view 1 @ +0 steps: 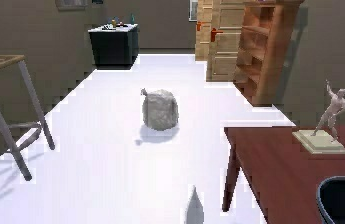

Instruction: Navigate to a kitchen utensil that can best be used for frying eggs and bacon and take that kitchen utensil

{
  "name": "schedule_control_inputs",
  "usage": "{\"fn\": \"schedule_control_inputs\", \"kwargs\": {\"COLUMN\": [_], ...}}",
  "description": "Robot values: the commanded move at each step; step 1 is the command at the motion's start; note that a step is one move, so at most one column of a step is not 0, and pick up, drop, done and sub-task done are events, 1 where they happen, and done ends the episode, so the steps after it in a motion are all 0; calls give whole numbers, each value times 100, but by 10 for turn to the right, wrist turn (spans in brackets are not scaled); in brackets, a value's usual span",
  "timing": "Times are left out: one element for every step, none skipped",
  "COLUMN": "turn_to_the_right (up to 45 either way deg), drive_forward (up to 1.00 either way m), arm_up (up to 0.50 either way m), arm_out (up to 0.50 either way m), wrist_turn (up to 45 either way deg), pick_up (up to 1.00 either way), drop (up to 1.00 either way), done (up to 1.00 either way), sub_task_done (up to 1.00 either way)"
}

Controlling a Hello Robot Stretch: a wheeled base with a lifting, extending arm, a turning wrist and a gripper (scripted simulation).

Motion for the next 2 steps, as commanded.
{"fn": "schedule_control_inputs", "kwargs": {"turn_to_the_right": [0,0], "drive_forward": [0,0], "arm_up": [50,38], "arm_out": [0,0], "wrist_turn": [0,0], "pick_up": [0,0], "drop": [0,0], "done": [0,0], "sub_task_done": [0,0]}}
